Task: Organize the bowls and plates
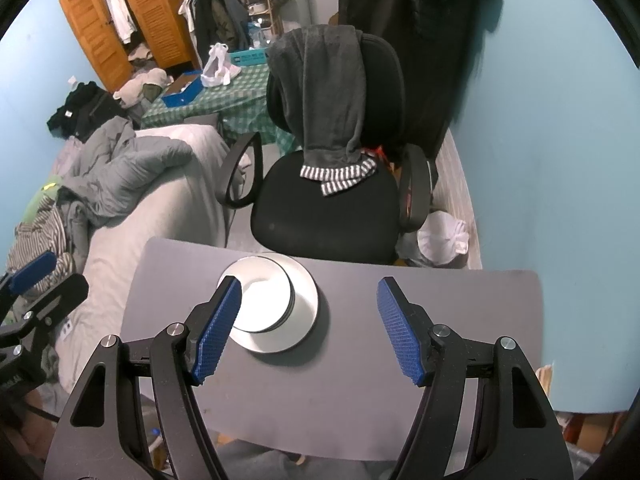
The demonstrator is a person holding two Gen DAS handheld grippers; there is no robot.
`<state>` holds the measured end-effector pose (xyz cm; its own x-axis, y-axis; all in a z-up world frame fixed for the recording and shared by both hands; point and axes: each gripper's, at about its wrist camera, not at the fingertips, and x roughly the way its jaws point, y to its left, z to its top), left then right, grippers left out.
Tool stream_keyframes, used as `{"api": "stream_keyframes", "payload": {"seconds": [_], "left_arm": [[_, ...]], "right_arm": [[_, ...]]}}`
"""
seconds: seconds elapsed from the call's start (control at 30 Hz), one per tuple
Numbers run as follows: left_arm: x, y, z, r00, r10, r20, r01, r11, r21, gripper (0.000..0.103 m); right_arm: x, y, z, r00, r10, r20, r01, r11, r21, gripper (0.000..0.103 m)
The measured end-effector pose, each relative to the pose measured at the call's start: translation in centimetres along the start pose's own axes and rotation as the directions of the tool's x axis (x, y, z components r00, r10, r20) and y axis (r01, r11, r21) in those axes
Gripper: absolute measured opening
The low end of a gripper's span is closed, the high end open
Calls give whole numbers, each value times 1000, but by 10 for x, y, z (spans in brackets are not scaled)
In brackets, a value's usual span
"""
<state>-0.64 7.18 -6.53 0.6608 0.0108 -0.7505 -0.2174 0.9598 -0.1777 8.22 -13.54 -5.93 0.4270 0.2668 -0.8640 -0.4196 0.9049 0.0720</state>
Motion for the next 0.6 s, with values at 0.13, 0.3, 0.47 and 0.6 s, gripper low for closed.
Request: {"api": "stream_keyframes", "payload": {"seconds": [0.13, 0.3, 0.47, 0.6], "left_arm": [[0, 4, -1, 1000, -16, -3, 16, 1000, -14, 86], [0, 8, -2, 999, -32, -5, 32, 999, -27, 86], [1, 8, -1, 999, -36, -3, 36, 999, -25, 86], [2, 9, -1, 999, -54, -9, 54, 998, -29, 86]], "right_arm": [[1, 0, 2, 1000, 0, -1, 0, 1000, 2, 69], [1, 1, 2, 1000, -1, -3, 1, 1000, -1, 69], [1, 3, -1, 1000, -2, -5, 2, 1000, -3, 69], [1, 3, 0, 1000, -2, -5, 2, 1000, -5, 69]]}}
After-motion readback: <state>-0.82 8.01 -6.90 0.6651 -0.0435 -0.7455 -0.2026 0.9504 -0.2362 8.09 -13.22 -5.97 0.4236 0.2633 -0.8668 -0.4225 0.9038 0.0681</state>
